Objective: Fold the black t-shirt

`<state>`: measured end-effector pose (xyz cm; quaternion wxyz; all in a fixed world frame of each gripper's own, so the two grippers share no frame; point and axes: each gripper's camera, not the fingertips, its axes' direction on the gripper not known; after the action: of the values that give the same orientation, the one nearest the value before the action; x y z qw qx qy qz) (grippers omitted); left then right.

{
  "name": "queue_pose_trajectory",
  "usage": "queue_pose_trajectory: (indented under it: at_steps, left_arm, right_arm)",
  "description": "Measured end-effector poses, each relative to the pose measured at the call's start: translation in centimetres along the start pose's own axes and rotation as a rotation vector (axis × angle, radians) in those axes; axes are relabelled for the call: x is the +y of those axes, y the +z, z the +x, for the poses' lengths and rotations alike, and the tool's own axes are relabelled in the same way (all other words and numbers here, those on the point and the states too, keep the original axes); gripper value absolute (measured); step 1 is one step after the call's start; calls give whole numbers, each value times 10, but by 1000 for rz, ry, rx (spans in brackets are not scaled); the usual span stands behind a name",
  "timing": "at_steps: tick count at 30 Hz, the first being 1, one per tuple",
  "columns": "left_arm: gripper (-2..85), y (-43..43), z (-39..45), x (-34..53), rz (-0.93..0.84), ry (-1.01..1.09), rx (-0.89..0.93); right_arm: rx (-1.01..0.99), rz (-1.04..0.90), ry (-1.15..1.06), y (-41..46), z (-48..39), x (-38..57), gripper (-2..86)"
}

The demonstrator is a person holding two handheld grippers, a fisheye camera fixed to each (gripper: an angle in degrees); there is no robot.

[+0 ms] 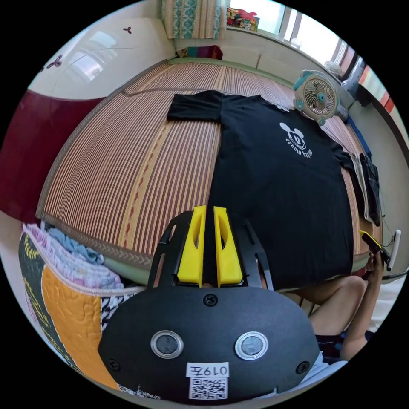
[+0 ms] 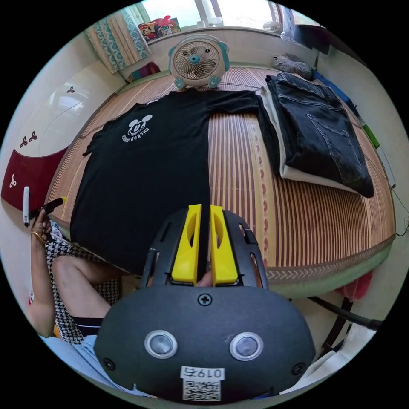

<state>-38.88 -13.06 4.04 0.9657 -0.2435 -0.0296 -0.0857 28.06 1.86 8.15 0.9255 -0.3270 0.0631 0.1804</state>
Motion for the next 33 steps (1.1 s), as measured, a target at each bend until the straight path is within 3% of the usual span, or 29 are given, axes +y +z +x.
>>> queue_pose_trajectory:
  at_steps: [10, 25, 33]
  left_arm:
    - [11, 22, 28, -67, -15, 44, 36]
    - [9, 47, -12, -14, -90, -161, 57]
    - [9, 59, -6, -27, -125, -38, -12]
  right_arm:
    - [12, -3, -96, 22, 14, -100, 56]
    - [-54, -155, -52, 94, 25, -14, 63]
    - [22, -171, -69, 125, -5, -16, -6]
